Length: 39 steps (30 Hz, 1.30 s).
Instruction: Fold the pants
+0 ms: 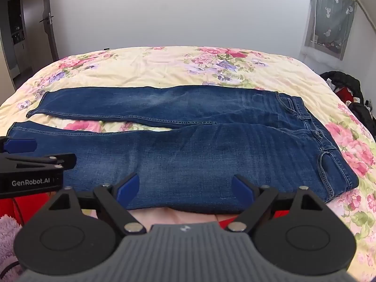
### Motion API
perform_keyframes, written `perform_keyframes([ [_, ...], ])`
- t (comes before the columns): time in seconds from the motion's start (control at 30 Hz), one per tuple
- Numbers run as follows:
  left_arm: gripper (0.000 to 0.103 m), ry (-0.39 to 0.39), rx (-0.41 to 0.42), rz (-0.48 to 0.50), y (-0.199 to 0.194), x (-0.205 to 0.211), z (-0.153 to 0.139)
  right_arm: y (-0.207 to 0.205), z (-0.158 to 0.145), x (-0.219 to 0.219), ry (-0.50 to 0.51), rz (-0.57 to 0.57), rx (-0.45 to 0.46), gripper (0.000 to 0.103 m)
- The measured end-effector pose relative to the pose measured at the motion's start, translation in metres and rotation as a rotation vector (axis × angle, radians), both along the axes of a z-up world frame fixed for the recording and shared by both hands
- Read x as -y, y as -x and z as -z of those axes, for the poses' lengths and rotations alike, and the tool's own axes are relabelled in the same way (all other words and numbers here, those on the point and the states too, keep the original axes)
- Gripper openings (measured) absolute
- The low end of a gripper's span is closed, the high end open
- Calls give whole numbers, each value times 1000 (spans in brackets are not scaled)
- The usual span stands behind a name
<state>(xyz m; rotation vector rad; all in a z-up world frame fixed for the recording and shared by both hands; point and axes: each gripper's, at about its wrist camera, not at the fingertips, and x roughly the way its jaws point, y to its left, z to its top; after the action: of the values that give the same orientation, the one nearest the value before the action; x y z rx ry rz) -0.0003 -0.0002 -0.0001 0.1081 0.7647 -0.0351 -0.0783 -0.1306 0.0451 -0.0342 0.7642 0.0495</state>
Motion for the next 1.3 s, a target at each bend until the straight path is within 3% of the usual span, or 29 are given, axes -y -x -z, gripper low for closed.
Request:
perform_keyframes([
  [1.3,93,-5,6,0,3,1,-7,5,-6,-8,-9,-6,5,82],
])
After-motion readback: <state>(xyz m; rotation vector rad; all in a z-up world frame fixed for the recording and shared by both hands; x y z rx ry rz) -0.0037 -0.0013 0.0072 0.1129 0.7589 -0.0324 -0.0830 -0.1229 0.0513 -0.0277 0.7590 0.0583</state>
